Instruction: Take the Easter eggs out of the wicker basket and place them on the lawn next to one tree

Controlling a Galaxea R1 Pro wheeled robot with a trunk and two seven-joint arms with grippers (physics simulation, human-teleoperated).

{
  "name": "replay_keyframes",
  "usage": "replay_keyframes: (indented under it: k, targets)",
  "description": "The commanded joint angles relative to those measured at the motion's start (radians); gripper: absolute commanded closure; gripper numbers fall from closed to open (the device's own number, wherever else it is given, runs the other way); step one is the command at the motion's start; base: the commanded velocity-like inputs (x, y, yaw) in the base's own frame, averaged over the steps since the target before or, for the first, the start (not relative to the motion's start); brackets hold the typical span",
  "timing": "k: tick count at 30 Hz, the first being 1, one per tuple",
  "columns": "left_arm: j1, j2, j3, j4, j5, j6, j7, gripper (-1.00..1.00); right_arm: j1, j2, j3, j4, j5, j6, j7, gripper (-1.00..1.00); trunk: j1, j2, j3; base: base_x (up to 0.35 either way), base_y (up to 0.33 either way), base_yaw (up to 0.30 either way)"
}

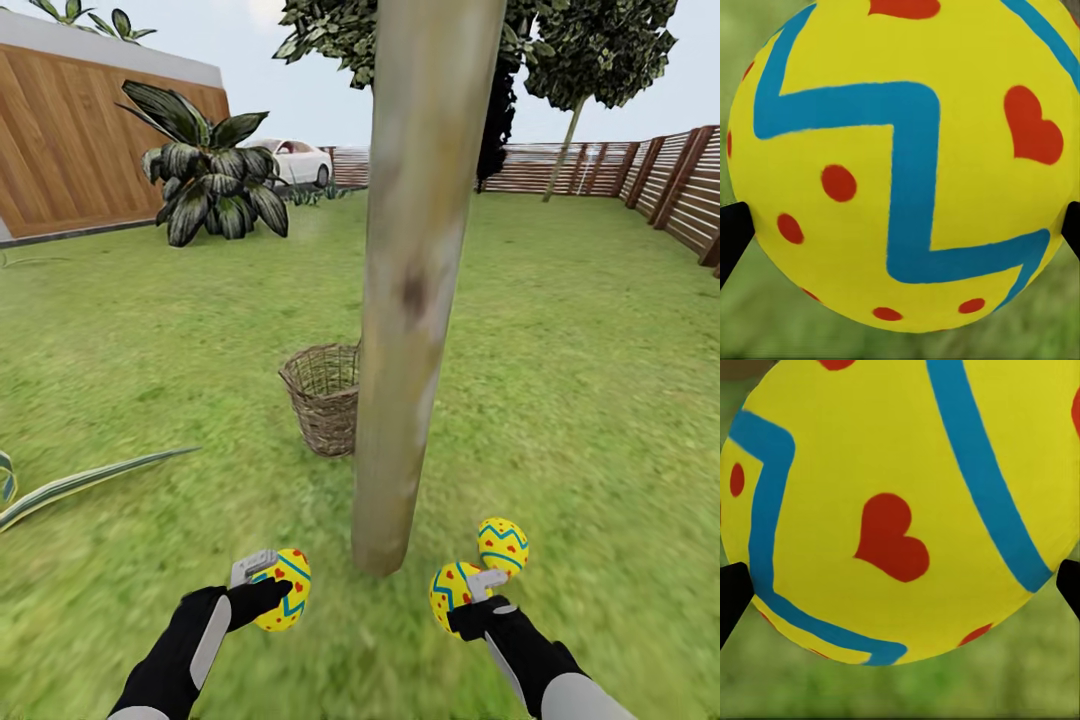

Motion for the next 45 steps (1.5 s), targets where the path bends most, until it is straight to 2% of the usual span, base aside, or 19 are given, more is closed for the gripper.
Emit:
replay_keyframes:
  k: [1, 22, 26, 32, 33, 34, 35, 36, 45]
  targets:
    - [-0.001, -0.001, 0.005, -0.001, 0.000, 0.006, -0.007, 1.00, 0.000, 0.001, -0.008, -0.003, 0.009, 0.005, 0.005, 1.00, 0.000, -0.001, -0.005, 0.000, 0.000, 0.000]
    - [0.000, -0.001, 0.005, -0.001, 0.000, 0.006, -0.007, 1.00, 0.000, 0.001, -0.009, -0.005, 0.008, 0.004, 0.006, 1.00, 0.010, -0.006, -0.086, 0.000, 0.000, 0.000]
    - [-0.001, -0.001, 0.005, 0.029, 0.001, 0.006, -0.006, 1.00, 0.000, 0.001, -0.010, -0.006, 0.007, 0.004, 0.006, 1.00, 0.011, -0.007, -0.102, 0.000, 0.000, 0.000]
    - [-0.001, 0.005, 0.007, 0.018, 0.001, 0.005, -0.007, 1.00, 0.000, 0.001, -0.009, -0.005, 0.008, 0.004, 0.006, 1.00, 0.014, -0.008, -0.125, 0.000, 0.000, 0.000]
    - [-0.001, 0.006, 0.007, 0.010, 0.001, -0.029, -0.006, 1.00, 0.000, 0.001, -0.009, -0.004, 0.008, 0.004, 0.006, 1.00, 0.014, -0.008, -0.125, 0.000, 0.000, 0.000]
    - [-0.001, 0.007, 0.008, 0.006, 0.000, -0.107, -0.003, 1.00, 0.000, 0.001, -0.008, -0.002, 0.008, 0.004, 0.006, 1.00, 0.014, -0.008, -0.125, 0.000, 0.000, 0.000]
    - [-0.001, 0.007, 0.009, 0.007, -0.001, -0.156, 0.001, 1.00, 0.000, 0.001, -0.008, 0.000, 0.008, 0.004, 0.006, 1.00, 0.014, -0.008, -0.125, 0.000, 0.000, 0.000]
    - [0.000, 0.007, 0.009, 0.008, -0.002, -0.176, 0.004, 1.00, 0.000, 0.001, -0.009, 0.000, 0.008, 0.004, 0.006, 1.00, 0.014, -0.008, -0.125, 0.000, 0.000, 0.000]
    - [-0.001, 0.006, 0.008, 0.025, -0.006, -0.183, 0.004, 1.00, 0.000, 0.001, -0.009, 0.000, 0.008, 0.004, 0.005, 1.00, 0.014, -0.008, -0.125, 0.000, 0.000, 0.000]
